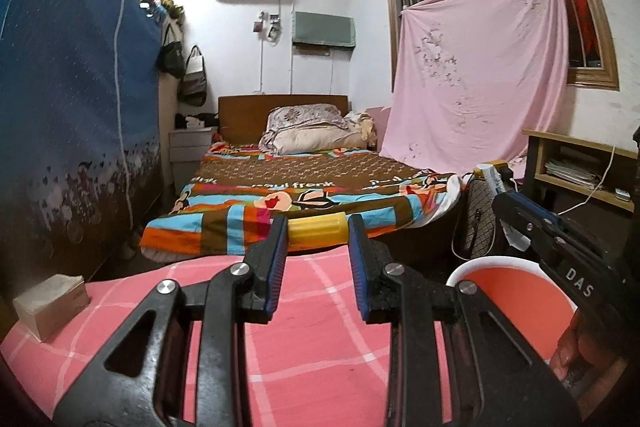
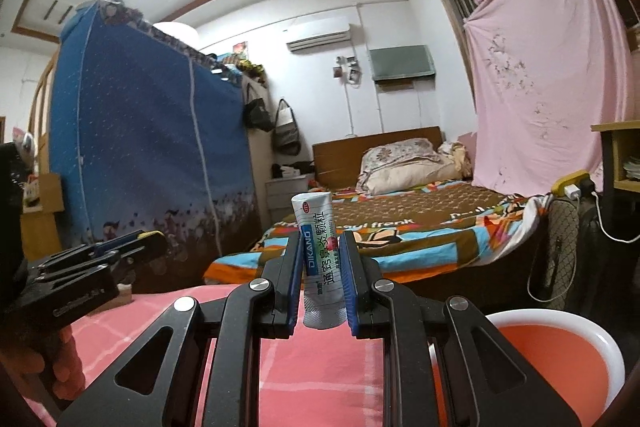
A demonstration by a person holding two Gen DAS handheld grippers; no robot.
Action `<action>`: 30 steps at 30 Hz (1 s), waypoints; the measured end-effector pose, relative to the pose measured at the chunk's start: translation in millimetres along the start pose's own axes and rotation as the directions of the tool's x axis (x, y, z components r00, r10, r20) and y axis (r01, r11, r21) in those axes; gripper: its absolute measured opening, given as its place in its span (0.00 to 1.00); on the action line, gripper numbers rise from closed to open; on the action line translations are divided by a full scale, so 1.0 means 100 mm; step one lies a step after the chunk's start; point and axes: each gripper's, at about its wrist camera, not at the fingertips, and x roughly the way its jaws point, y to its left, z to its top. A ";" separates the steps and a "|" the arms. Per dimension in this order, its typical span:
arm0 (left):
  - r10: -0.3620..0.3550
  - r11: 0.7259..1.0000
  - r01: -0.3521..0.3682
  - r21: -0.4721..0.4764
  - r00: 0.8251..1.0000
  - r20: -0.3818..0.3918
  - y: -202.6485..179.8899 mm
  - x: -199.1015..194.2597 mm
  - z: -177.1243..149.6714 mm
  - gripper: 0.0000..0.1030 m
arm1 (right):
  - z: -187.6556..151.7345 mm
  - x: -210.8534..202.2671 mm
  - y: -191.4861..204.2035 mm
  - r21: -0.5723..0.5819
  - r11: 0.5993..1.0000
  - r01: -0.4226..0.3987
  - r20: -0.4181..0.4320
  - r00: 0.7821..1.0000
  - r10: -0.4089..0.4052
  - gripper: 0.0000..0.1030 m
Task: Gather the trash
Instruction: 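Carry the toothpaste tube and yellow cylinder over the orange bucket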
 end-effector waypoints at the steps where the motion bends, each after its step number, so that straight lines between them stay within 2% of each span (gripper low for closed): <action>1: -0.005 1.000 0.005 0.005 1.000 0.002 -0.03 -0.01 0.00 0.12 | 0.01 -0.01 -0.03 0.007 1.000 0.007 0.004 1.000 -0.007 0.16; 18: -0.128 0.989 0.127 0.079 0.992 0.010 -0.61 0.02 -0.01 0.12 | 0.06 -0.27 -0.40 0.084 0.990 0.117 0.037 0.992 -0.120 0.16; 30: -0.242 0.963 0.246 0.109 0.969 -0.050 -1.02 0.16 -0.11 0.12 | 0.04 -0.36 -0.69 0.129 0.966 0.225 -0.001 0.974 -0.227 0.18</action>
